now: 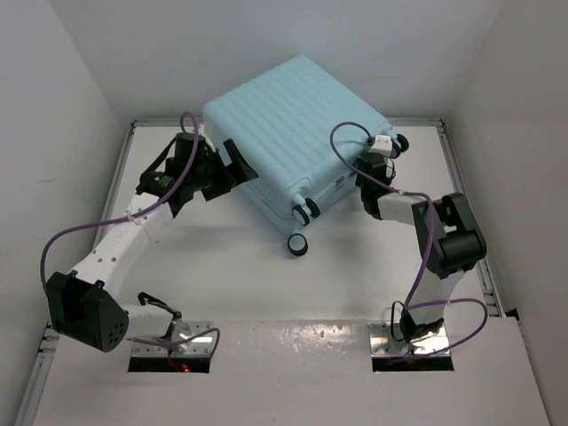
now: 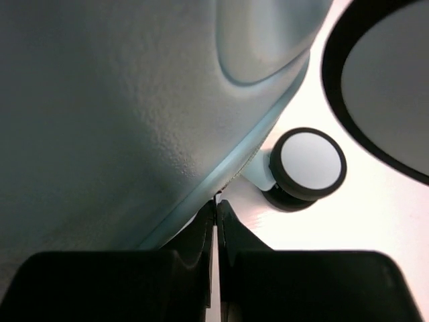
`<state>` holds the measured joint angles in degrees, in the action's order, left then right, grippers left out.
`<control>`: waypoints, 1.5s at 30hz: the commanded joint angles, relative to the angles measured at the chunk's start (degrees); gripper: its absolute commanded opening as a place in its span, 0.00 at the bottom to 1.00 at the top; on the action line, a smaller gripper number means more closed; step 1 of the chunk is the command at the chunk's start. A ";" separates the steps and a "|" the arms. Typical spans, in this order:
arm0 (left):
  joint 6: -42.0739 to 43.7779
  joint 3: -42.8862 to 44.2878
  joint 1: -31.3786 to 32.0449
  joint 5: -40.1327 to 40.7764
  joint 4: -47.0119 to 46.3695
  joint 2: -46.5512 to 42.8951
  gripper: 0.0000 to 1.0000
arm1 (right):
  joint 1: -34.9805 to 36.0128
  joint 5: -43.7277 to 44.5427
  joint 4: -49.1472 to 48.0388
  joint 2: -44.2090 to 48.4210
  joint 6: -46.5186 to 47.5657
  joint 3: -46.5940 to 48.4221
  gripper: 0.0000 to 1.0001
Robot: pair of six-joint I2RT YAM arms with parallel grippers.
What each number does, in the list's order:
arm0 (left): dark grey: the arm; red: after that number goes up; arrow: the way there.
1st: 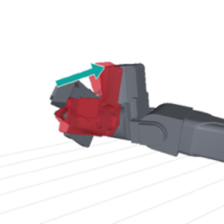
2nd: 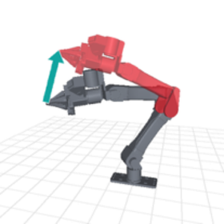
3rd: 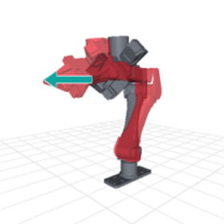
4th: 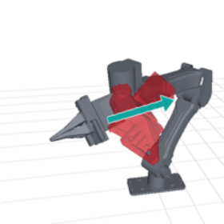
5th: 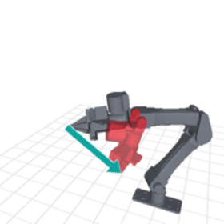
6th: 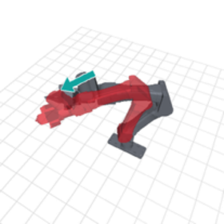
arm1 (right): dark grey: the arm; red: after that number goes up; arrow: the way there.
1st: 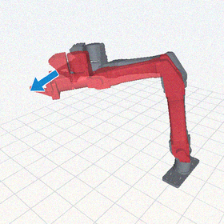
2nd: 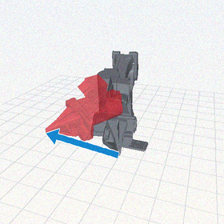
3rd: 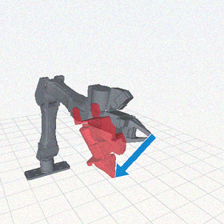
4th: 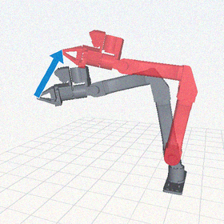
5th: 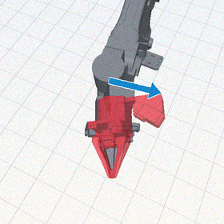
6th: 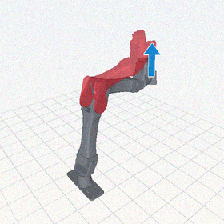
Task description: Pack the luggage
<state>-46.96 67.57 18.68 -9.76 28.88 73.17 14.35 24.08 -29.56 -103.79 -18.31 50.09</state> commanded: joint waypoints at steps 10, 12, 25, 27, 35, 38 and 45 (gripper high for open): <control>-3.66 3.62 6.98 -1.75 0.47 2.68 1.00 | 10.44 -14.32 -14.73 1.46 -0.51 2.66 0.00; -4.19 4.49 9.00 -2.28 0.47 4.43 1.00 | 9.22 -14.23 -14.91 4.88 -0.06 -1.64 0.00; -9.20 13.46 19.20 -2.98 -0.58 14.46 1.00 | 5.08 -16.69 -15.35 11.07 1.52 -10.10 0.00; -9.91 13.46 19.20 -2.99 0.03 15.95 1.00 | 5.16 -15.73 -15.26 10.89 1.43 -9.40 0.00; -12.97 19.60 22.71 -3.51 0.03 21.30 1.00 | 3.49 -15.64 -15.53 10.27 1.34 -9.83 0.00; -16.13 21.63 23.86 -5.96 0.03 24.29 1.00 | 3.49 -16.07 -15.70 10.71 1.34 -10.53 0.00; -20.01 22.16 25.09 -9.66 0.03 27.38 1.00 | 3.06 -16.52 -15.70 11.41 1.96 -10.89 0.00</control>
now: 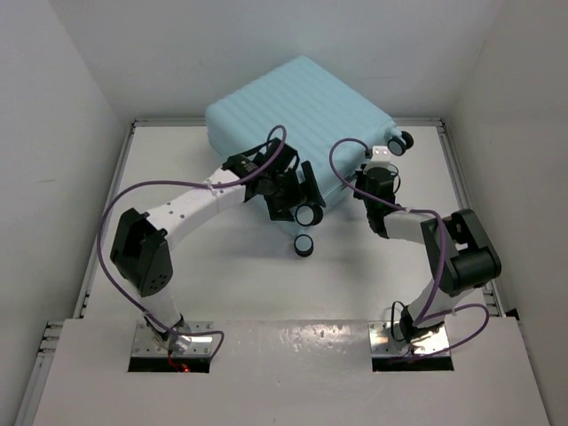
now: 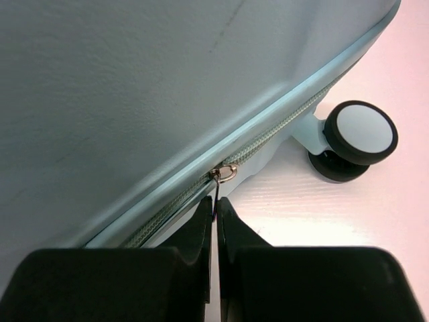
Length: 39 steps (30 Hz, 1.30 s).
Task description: Pack the luggage
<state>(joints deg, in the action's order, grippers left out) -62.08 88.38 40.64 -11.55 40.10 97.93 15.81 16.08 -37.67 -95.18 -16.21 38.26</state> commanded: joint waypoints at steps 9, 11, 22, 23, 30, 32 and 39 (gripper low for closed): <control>-9.80 4.17 6.91 -5.76 -12.41 2.61 1.00 | 1.59 -9.31 -7.94 5.53 0.21 -2.22 0.00; -11.12 4.79 7.52 -5.15 -12.41 3.75 1.00 | 1.68 -9.31 -7.94 6.14 0.47 -2.66 0.00; -8.50 10.66 8.14 6.87 -11.01 10.09 0.75 | -0.08 -9.84 -7.77 7.99 0.47 -4.24 0.00; -7.36 10.67 8.14 7.94 -10.13 10.61 0.62 | -0.26 -9.92 -7.77 7.99 0.47 -4.33 0.00; -0.59 5.86 1.20 12.17 -6.43 6.58 0.10 | -2.01 -10.80 -7.16 9.39 -0.05 -5.12 0.00; 2.31 -0.03 -2.75 12.17 -4.95 2.46 0.08 | -2.54 -11.76 -6.72 10.27 -0.58 -5.47 0.00; 12.06 -11.73 -16.81 15.95 -0.11 -7.04 0.00 | -3.77 -15.89 -4.52 14.40 -3.48 -7.85 0.00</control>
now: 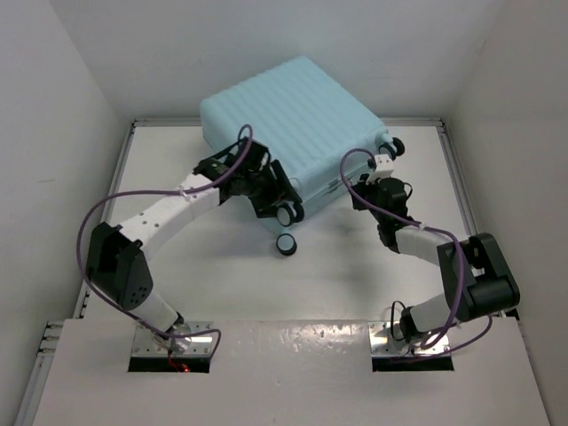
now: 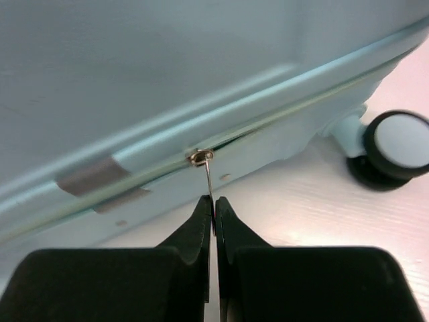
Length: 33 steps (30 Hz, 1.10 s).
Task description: Pack the luggage
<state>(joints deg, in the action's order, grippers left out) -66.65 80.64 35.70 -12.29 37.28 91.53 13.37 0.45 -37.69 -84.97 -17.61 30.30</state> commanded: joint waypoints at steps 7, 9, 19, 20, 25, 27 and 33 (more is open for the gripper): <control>26.13 -3.39 -18.65 15.63 3.24 -3.80 1.00 | -0.01 -4.83 -1.95 7.54 -3.75 -2.62 0.00; 26.66 -1.99 -16.30 15.63 3.94 -5.30 1.00 | 0.34 -7.90 -0.98 7.36 -4.97 -2.00 0.07; 37.38 5.22 -12.77 19.06 12.37 -9.52 1.00 | -5.27 -31.91 21.42 16.67 0.98 3.89 0.78; 37.39 5.92 -12.76 19.06 13.69 -9.52 1.00 | -6.67 -32.61 23.09 17.55 1.26 3.19 0.78; 37.91 8.29 -11.89 13.99 18.08 -11.63 1.00 | -13.09 -32.01 26.09 22.65 2.92 0.11 0.77; 36.43 9.62 -11.10 10.99 18.70 -13.03 1.00 | -16.67 -31.65 26.79 22.48 3.54 -0.16 0.75; 28.08 8.93 -6.53 3.95 19.24 -12.51 1.00 | -21.44 -32.00 27.14 19.23 3.46 1.86 0.74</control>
<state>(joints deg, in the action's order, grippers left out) -34.54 89.38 27.49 -4.54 55.05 79.37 -6.48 -30.15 -10.72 -64.77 -15.18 30.59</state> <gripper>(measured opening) 0.998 0.744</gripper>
